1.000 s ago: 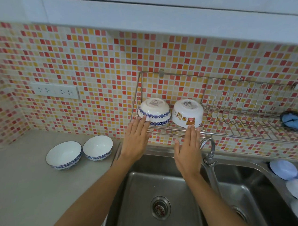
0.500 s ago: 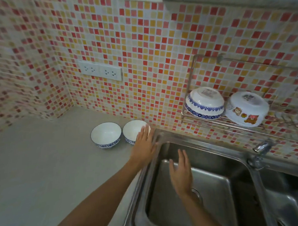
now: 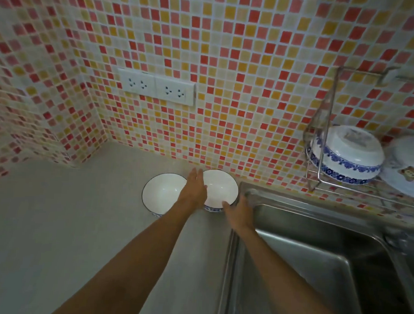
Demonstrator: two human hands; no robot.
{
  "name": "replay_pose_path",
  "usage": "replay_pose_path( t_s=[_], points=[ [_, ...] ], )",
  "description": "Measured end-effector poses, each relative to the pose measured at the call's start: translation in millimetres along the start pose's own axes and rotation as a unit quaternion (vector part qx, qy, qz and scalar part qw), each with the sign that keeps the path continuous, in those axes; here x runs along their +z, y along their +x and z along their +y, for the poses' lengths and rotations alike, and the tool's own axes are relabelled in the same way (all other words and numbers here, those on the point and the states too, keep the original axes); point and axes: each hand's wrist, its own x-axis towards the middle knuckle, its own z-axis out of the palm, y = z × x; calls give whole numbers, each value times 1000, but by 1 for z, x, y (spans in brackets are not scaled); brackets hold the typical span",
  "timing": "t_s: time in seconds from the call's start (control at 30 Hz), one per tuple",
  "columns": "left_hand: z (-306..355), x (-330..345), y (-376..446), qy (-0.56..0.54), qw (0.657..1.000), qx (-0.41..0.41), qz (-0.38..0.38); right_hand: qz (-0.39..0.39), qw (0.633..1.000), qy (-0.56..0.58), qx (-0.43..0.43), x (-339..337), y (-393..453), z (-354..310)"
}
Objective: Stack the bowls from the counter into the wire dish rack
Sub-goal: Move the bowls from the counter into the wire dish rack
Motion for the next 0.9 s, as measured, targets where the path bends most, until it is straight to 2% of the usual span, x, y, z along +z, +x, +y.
replay_pose_path(
  t_s=[0.2,0.4,0.5,0.6,0.67,0.77,0.83,0.9],
  points=[
    [4,14,34,0,999,-27,-44,-53,984,98,137,23,32,7],
    [7,18,35,-14,999,-37,-21,-46,978,141,149,20,20,-1],
    [10,12,19,-70,997,-30,8,-40,976,155,146,5,3,8],
    [15,4,-6,-171,984,-26,32,-37,975,178,128,-17,-19,21],
    [23,-1,-28,-285,957,-52,28,-41,973,193,120,-36,-37,28],
    [43,-2,-72,-487,862,-128,-53,-60,968,217,108,-65,-71,35],
    [57,3,-101,-544,821,-111,-131,-62,967,231,91,-84,-89,40],
    [74,7,-124,-580,798,-69,-150,-52,969,230,74,-107,-104,48]
  ],
)
